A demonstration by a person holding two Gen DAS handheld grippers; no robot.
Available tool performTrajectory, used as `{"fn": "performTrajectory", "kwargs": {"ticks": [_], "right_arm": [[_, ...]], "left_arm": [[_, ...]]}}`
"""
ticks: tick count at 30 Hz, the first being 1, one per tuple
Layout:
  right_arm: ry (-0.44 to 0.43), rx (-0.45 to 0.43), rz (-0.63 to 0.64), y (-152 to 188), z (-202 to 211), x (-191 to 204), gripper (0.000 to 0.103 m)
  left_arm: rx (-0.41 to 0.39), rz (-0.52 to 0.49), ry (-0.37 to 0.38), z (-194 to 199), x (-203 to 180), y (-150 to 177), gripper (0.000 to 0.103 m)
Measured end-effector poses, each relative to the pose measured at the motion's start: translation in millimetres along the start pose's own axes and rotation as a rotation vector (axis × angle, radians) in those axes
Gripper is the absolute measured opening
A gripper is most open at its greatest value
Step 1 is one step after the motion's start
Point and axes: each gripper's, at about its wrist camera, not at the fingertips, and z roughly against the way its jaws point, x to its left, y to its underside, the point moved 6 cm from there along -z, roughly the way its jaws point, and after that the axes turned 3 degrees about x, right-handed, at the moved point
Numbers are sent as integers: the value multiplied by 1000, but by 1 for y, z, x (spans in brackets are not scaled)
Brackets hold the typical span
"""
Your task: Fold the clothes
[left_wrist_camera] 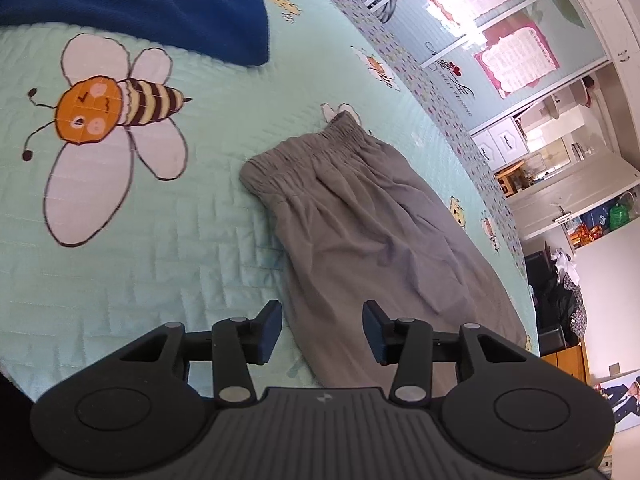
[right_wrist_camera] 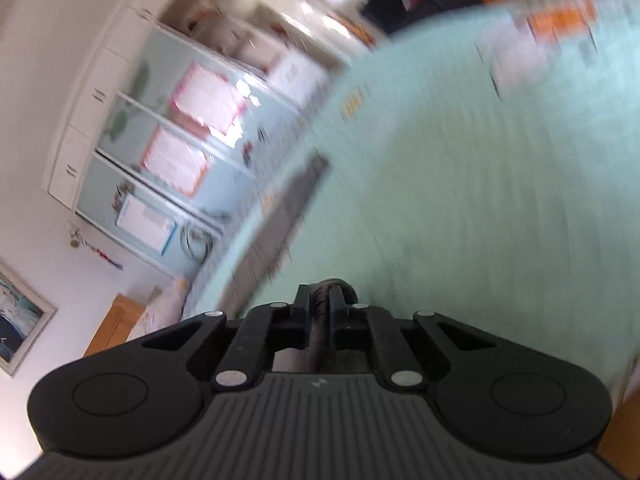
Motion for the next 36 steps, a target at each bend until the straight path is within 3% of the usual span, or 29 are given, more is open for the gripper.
{"fn": "performTrajectory", "kwargs": {"ticks": [2, 4, 6, 7, 9, 11, 17, 21, 23, 29, 33, 36], "right_arm": [[24, -39, 10, -11, 2, 0, 1], [150, -2, -6, -8, -6, -22, 8], [288, 15, -15, 0, -6, -45, 7], [290, -19, -20, 2, 2, -46, 8], [242, -90, -26, 7, 19, -36, 12], [181, -106, -12, 13, 25, -17, 21], [-9, -30, -32, 42, 0, 43, 36], [-108, 99, -12, 81, -39, 90, 40], [-133, 179, 28, 104, -62, 112, 41], [-168, 369, 138, 183, -115, 163, 42], [-164, 436, 153, 213, -124, 174, 43], [-142, 447, 154, 214, -126, 172, 45]], "left_arm": [[4, 0, 5, -3, -1, 3, 47], [9, 2, 7, -5, 0, 6, 48], [14, 9, 3, -5, 3, 8, 48], [14, 11, 1, -5, 4, 8, 48], [9, 12, 3, -3, 5, 6, 48], [0, 15, 10, -4, 5, 4, 48], [-8, -17, 32, -12, -10, 1, 56], [-38, -82, -6, -20, -24, -12, 66], [-56, -100, -21, -25, -31, -25, 74], [-103, -170, -105, -52, -50, -80, 74], [-111, -257, -232, -80, -59, -119, 74], [-72, -245, -231, -104, -59, -145, 74]]}}
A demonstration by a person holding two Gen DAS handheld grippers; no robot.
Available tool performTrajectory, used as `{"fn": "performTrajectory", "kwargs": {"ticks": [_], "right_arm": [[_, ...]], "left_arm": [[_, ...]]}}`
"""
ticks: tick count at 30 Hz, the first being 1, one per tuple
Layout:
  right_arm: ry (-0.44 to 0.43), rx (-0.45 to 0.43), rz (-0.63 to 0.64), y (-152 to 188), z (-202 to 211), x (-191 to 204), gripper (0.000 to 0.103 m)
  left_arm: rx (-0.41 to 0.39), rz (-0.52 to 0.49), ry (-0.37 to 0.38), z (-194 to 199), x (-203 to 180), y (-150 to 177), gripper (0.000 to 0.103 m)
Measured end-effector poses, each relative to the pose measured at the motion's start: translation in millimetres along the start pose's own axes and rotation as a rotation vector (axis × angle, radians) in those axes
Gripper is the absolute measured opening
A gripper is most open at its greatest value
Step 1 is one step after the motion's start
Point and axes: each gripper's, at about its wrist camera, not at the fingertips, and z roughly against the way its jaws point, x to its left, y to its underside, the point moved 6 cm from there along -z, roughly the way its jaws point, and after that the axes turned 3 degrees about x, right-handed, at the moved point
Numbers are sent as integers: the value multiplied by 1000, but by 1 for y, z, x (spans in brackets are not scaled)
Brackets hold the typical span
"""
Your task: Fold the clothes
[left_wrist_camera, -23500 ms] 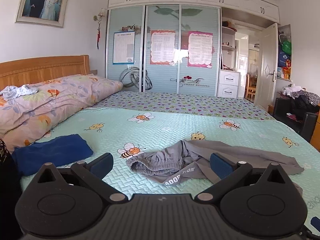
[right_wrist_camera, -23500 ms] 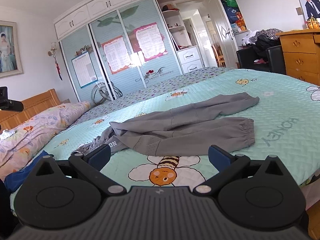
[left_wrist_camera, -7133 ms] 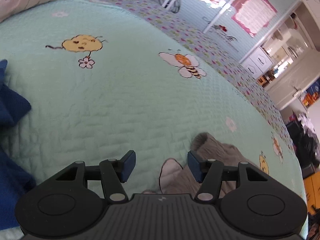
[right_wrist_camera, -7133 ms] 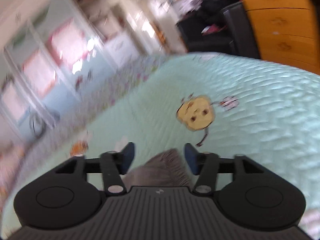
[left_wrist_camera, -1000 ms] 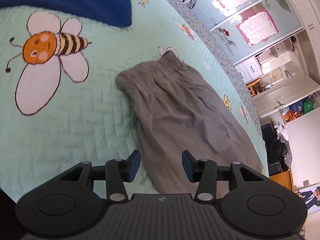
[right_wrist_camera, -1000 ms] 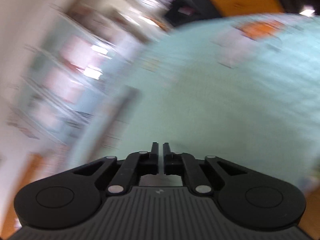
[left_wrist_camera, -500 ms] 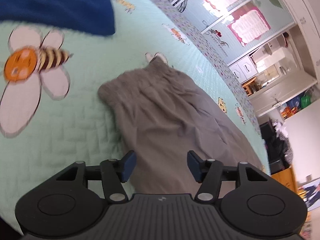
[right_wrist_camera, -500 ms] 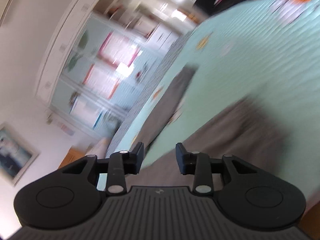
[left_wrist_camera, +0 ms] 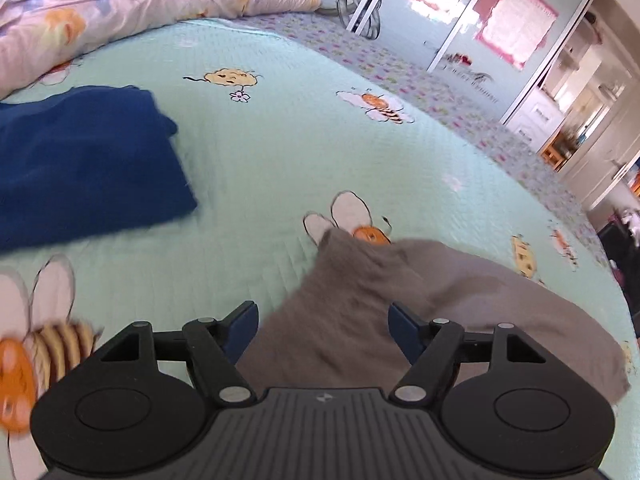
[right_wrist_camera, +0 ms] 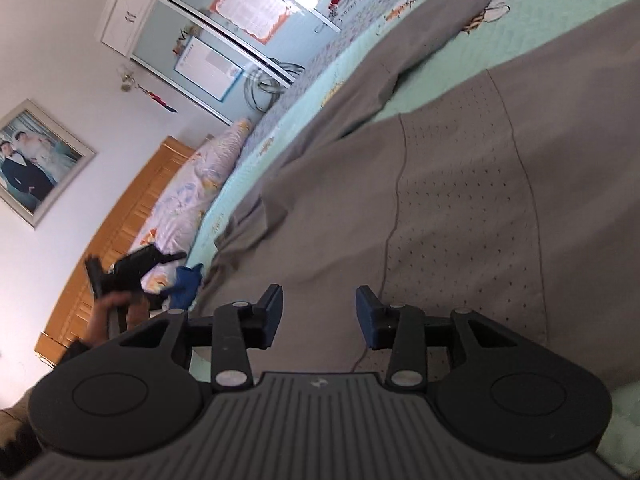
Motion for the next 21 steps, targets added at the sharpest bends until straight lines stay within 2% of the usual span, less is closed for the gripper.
{"fn": "performTrajectory", "kwargs": {"ticks": [4, 7, 10, 16, 19, 21], "right_arm": [[1, 10, -44, 1, -5, -9, 46], [5, 17, -44, 1, -11, -11, 47], [10, 22, -37, 7, -11, -14, 46], [10, 14, -75, 7, -9, -19, 46], [15, 12, -73, 8, -10, -20, 46], [20, 10, -72, 9, -10, -20, 46]], "left_arm": [[72, 159, 125, -35, 11, -23, 71], [98, 229, 191, -56, 17, -35, 71], [127, 261, 208, -73, 20, -42, 71], [161, 299, 309, -91, 21, -43, 71], [175, 285, 325, -97, 20, -43, 70], [177, 268, 332, -99, 19, -44, 66]]}}
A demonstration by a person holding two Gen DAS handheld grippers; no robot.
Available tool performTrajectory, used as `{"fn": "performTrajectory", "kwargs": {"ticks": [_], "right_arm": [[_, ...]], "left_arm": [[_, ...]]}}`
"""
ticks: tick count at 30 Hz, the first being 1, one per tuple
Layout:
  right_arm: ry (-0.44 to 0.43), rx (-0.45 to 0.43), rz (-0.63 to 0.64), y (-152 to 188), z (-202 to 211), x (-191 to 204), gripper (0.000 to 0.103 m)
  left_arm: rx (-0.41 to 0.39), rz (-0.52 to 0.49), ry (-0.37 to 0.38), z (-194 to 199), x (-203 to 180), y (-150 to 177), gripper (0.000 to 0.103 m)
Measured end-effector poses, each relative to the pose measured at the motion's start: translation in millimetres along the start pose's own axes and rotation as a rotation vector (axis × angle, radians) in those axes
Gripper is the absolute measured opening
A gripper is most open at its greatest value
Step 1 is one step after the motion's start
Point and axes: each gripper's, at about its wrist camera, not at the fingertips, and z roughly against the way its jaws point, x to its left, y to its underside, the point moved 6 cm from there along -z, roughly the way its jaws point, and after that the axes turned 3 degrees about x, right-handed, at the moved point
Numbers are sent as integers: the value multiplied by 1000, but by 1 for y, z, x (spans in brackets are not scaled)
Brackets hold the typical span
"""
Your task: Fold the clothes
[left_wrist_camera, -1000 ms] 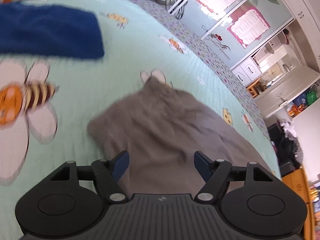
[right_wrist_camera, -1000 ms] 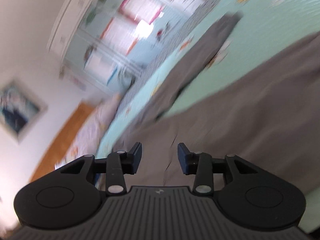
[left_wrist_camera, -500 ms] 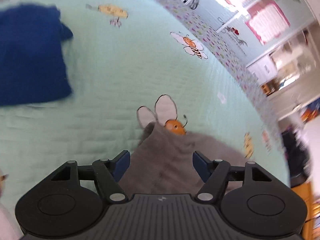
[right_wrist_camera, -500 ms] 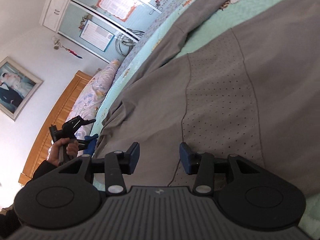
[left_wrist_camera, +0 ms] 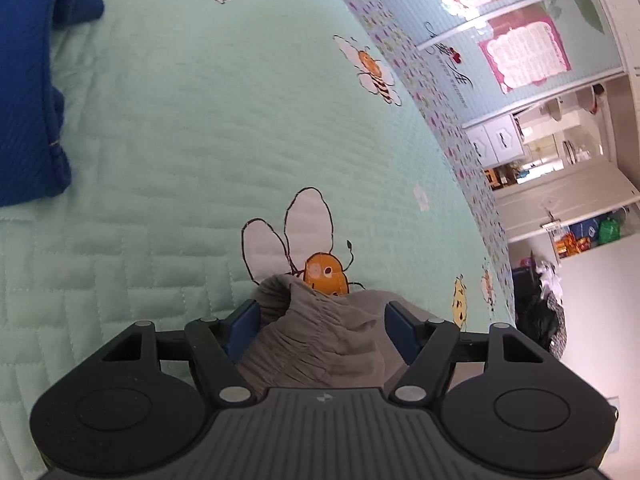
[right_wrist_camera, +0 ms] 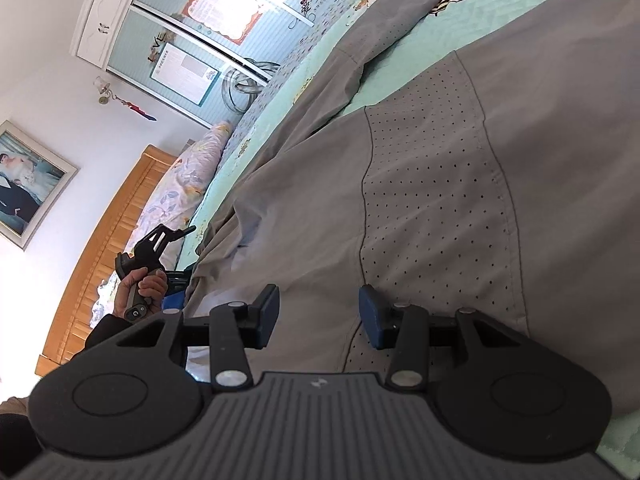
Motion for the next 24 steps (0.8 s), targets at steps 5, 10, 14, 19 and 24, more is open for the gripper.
{"fn": "performTrajectory", "kwargs": {"ticks": [5, 10, 14, 19, 24], "right_arm": [[2, -11, 4, 2, 2, 0, 46], [3, -16, 14, 4, 2, 1, 46], [4, -14, 10, 4, 2, 1, 46], [14, -19, 13, 4, 1, 2, 47], [19, -16, 12, 3, 0, 3, 47]], "left_arm": [[19, -27, 27, 2, -1, 0, 45], [10, -14, 51, 5, 1, -3, 32], [20, -17, 56, 6, 1, -5, 32], [45, 61, 32, -14, 9, -7, 32], [-26, 95, 39, -22, 11, -9, 11]]}}
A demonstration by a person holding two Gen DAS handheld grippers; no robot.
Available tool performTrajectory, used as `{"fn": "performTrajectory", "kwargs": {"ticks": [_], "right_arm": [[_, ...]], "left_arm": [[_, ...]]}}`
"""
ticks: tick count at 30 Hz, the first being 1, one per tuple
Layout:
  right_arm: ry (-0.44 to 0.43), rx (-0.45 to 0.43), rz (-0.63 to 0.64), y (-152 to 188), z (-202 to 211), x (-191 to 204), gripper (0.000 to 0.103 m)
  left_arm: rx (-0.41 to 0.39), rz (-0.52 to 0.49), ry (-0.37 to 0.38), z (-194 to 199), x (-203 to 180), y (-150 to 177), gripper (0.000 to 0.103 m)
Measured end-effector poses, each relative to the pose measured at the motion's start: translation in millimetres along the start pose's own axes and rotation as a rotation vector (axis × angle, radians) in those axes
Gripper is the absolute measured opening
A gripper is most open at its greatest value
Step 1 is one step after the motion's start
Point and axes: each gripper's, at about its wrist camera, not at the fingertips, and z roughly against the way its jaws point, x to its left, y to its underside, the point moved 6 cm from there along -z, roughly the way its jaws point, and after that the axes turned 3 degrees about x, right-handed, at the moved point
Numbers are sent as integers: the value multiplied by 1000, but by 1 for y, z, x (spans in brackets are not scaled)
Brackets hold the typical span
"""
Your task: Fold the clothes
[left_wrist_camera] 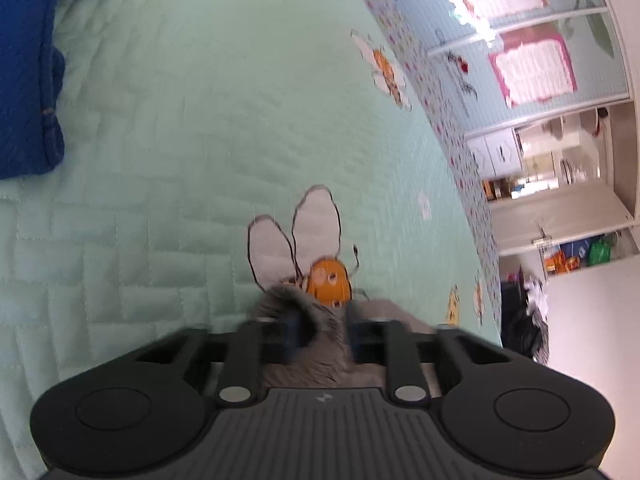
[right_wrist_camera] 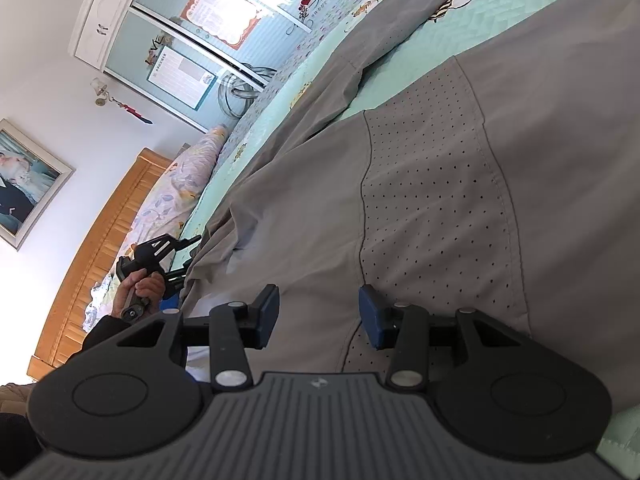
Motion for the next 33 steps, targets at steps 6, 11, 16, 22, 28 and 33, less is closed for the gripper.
{"fn": "performTrajectory", "kwargs": {"ticks": [6, 11, 16, 22, 28, 33], "right_arm": [[-1, 2, -1, -1, -1, -1, 47], [0, 11, 0, -3, -1, -1, 47], [0, 10, 3, -3, 0, -2, 47], [9, 16, 14, -2, 2, 4, 53], [-5, -8, 15, 0, 3, 7, 61], [-22, -21, -3, -1, 2, 7, 64]], "left_arm": [[-175, 7, 22, 18, 2, -17, 4], [-227, 24, -10, 16, 9, -44, 5], [-162, 61, 23, 13, 25, -37, 23], [-129, 25, 61, 58, 24, -9, 79], [-158, 48, 54, 125, 47, 63, 79], [-151, 157, 91, 130, 61, 135, 80]]}}
